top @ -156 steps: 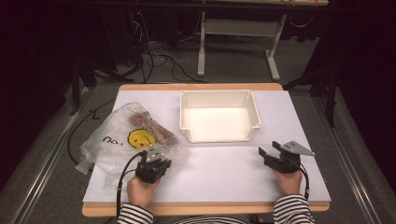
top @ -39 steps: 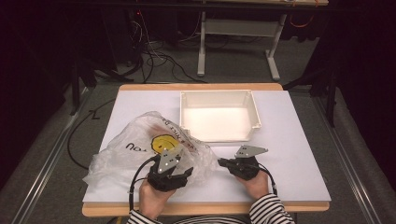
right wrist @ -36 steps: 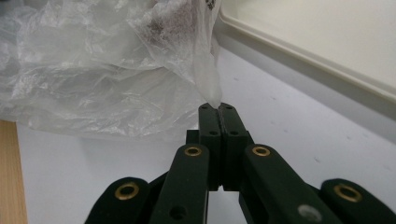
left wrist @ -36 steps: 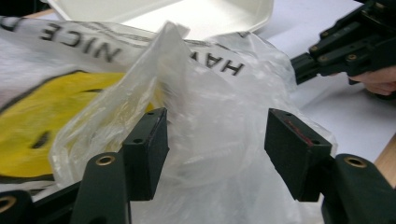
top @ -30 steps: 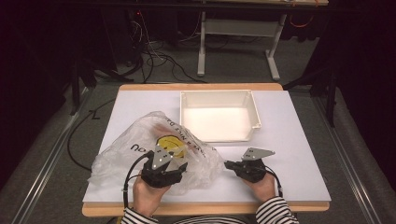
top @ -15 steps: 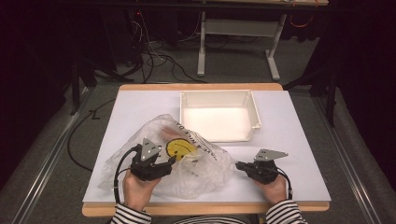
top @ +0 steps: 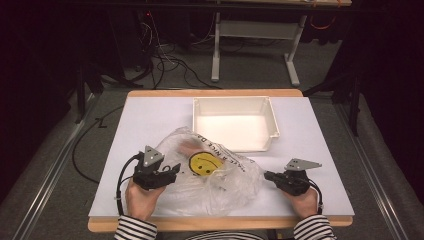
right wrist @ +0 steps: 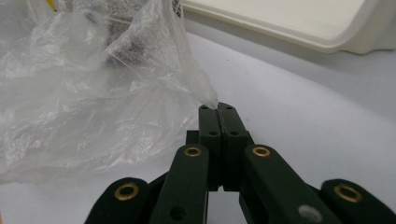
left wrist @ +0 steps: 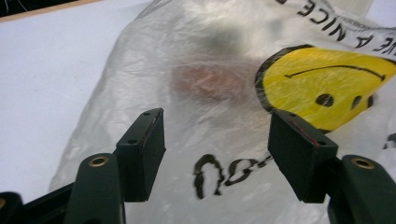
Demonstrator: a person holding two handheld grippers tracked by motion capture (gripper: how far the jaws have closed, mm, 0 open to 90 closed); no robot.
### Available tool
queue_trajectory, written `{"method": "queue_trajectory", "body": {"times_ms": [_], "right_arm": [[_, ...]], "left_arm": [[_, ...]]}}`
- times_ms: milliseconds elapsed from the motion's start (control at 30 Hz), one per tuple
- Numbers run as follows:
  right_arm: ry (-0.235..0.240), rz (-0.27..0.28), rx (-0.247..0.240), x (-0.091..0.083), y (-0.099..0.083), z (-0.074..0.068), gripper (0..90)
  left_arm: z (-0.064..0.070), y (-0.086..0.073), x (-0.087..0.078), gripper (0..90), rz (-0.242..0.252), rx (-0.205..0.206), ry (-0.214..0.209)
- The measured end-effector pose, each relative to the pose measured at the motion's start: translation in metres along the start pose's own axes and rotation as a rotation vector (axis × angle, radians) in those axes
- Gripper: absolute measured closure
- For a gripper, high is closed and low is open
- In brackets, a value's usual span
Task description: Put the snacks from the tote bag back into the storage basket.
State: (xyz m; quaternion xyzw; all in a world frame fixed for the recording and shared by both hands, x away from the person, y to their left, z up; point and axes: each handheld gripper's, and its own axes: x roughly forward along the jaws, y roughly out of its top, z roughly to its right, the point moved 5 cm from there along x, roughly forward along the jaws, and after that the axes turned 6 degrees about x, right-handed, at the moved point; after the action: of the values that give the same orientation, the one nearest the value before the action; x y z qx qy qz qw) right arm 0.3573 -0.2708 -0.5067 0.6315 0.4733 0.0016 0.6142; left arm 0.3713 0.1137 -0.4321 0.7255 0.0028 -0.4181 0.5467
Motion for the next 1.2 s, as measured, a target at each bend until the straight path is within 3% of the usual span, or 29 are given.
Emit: {"method": "queue_trajectory", "body": {"times_ms": [433,700,967,1200], "right_arm": [[-0.083,0.012,0.076,-0.009,0.002,0.025,90.0],[-0.12,0.016,0.104,-0.01,0.003,0.035,89.5],[-0.121,0.062,0.104,-0.025,0.007,0.026,69.7],[-0.093,0.132,0.073,-0.05,0.012,0.001,56.5]], "left_arm": [[0.001,-0.014,0.017,38.5,-0.05,-0.004,-0.038],[0.004,-0.026,0.033,46.3,-0.089,-0.009,-0.084],[0.009,-0.036,0.042,63.3,-0.111,-0.017,-0.137],[0.014,-0.038,0.047,73.1,-0.118,-0.004,-0.16]]}}
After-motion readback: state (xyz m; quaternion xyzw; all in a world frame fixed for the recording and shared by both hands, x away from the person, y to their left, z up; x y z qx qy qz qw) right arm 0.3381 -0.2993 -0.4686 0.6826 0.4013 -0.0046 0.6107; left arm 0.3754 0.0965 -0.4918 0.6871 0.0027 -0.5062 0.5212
